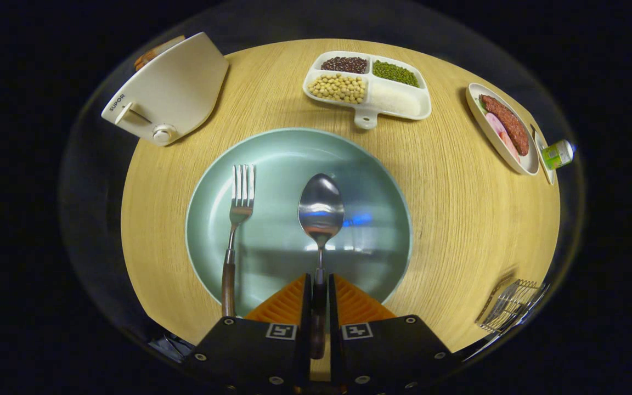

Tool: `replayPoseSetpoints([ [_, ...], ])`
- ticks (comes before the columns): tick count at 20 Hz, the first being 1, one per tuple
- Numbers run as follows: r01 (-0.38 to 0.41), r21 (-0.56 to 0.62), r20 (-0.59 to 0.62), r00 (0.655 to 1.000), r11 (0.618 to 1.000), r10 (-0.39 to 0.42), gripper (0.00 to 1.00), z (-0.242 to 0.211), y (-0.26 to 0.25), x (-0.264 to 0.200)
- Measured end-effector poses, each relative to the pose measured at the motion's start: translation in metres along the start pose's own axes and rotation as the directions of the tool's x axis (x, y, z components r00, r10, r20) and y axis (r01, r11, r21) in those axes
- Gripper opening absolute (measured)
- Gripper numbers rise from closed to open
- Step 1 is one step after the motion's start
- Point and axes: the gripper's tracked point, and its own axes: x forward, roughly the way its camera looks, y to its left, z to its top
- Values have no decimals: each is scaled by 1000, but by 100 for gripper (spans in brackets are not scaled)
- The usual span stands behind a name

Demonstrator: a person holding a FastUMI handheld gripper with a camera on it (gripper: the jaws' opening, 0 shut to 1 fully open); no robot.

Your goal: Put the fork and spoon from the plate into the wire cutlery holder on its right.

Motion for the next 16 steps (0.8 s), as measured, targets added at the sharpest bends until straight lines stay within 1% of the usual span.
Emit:
replayPoseSetpoints([
  [1, -4, 5, 15, 1000, 1000, 4, 10, 4, -1, 2],
  [4, 11, -15, 46, 999, 1000, -10, 5, 6, -9, -1],
  [7, -15, -18, 84, 996, 1000, 16, 5, 11, -7, -12],
  [11, -53, -6, 167, 984, 999, 53, 5, 18, -10, -48],
  [14, -58, -6, 239, 969, 998, 58, 5, 17, -27, -84],
  [16, -49, 0, 283, 958, 999, 47, 4, 10, -45, -104],
])
